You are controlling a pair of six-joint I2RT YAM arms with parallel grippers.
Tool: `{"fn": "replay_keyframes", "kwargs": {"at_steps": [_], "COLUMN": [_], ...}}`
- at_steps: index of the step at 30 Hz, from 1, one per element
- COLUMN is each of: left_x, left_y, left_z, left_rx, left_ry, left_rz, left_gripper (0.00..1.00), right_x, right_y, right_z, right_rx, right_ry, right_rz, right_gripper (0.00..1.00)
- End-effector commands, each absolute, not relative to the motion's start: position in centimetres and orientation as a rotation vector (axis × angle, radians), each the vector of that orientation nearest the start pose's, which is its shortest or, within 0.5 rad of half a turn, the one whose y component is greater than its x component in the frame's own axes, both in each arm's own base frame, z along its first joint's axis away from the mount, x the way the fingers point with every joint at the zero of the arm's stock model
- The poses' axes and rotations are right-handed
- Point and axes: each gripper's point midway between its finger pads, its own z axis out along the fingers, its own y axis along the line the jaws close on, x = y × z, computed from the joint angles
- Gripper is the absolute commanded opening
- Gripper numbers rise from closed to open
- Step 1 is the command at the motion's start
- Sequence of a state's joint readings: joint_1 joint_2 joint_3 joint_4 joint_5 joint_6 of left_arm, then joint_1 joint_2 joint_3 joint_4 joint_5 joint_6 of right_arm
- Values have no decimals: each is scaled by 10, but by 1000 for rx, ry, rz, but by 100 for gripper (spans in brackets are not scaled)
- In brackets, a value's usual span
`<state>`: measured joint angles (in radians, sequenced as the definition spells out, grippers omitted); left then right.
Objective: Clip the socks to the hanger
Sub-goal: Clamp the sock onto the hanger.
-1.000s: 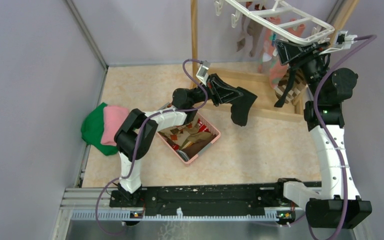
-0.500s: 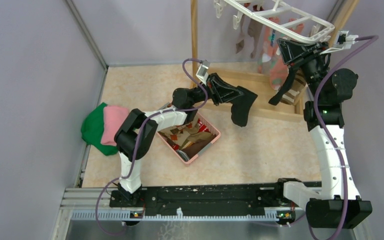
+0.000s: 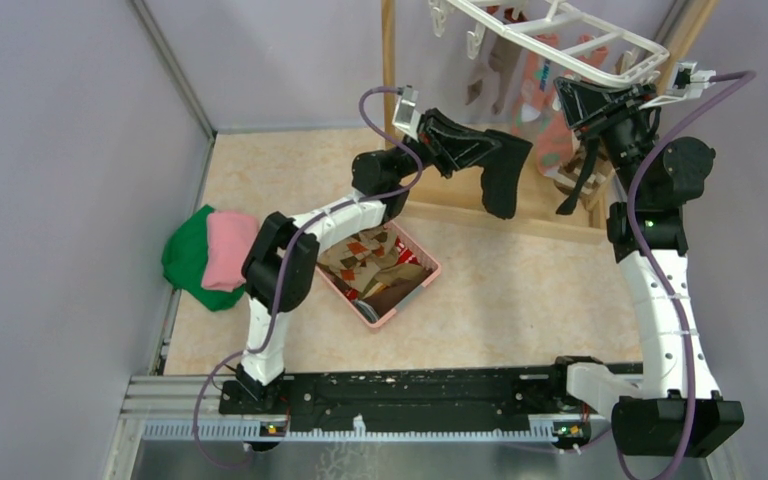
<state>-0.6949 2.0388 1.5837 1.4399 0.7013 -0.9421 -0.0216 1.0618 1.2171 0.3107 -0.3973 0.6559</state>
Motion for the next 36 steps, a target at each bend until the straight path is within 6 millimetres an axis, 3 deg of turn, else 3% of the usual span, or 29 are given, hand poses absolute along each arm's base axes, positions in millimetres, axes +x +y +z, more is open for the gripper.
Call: {"fn": "replay_keyframes", "kwargs": {"at_steps": [1, 17, 36], "left_x": [308, 327, 331], "left_y": [-444, -481, -490], "left_z": [453, 470, 484], "left_rx": [683, 652, 607], "left_ry": [716, 776, 819], "left_rz": [-1759, -1834, -1899], "left_gripper": [0, 0, 0], "right_x": [333, 330, 328], "right_y": [86, 89, 92], "right_z": [526, 522, 516], "right_rx": [6, 0, -9], "right_ry": [1131, 1145, 1162], "right_rz": [784, 801, 820], "right_gripper": [0, 0, 0]}}
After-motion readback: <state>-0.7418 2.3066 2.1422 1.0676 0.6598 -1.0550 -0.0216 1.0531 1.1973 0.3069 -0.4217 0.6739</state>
